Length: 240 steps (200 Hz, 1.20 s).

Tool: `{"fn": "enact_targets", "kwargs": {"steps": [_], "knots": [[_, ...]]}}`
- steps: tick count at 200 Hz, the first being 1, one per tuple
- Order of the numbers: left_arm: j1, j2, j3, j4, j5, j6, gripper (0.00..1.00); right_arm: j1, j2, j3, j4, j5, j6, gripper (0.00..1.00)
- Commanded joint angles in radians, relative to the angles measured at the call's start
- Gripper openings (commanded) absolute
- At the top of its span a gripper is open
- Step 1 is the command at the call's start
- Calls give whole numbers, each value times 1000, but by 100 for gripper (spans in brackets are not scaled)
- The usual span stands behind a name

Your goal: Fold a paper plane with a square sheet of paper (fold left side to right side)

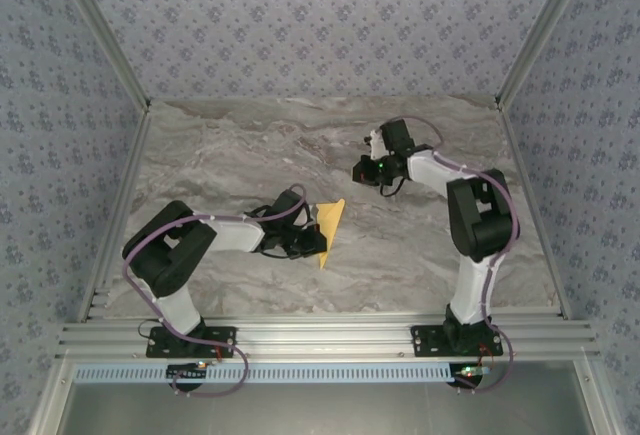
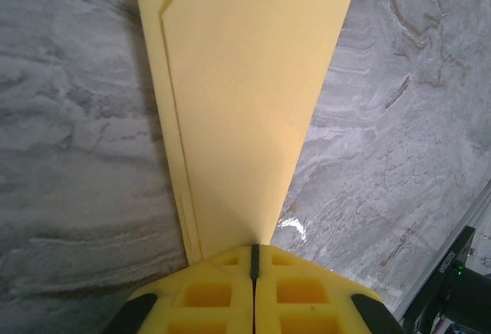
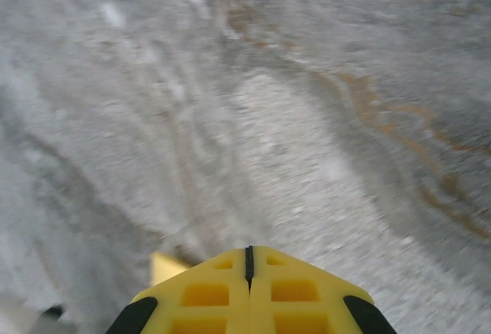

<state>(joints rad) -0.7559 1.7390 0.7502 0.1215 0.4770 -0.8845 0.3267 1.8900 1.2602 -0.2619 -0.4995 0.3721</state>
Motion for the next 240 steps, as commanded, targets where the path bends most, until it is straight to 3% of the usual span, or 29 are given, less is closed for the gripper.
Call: {"fn": "enact_targets", "kwargs": {"steps": [1,55,98,146,183,240], "knots": [[-13,-5,1,-133,-49,-2,6,58,-100,-114,36,-52,41,3],[-11,-6,17,-130,-40,-2,8,185,-60,-230,174,-81,151,3],[-13,-50,35,-126,-22,5,12,188,32,-196,92,-21,149,3],[-17,-135,66,-115,36,14,19,189,50,-186,19,22,122,4],[-30,-119,104,-120,81,13,21,193,52,-174,2,35,112,4],[-38,-79,63,-120,25,4,21,196,55,-168,-15,44,103,3]]}}
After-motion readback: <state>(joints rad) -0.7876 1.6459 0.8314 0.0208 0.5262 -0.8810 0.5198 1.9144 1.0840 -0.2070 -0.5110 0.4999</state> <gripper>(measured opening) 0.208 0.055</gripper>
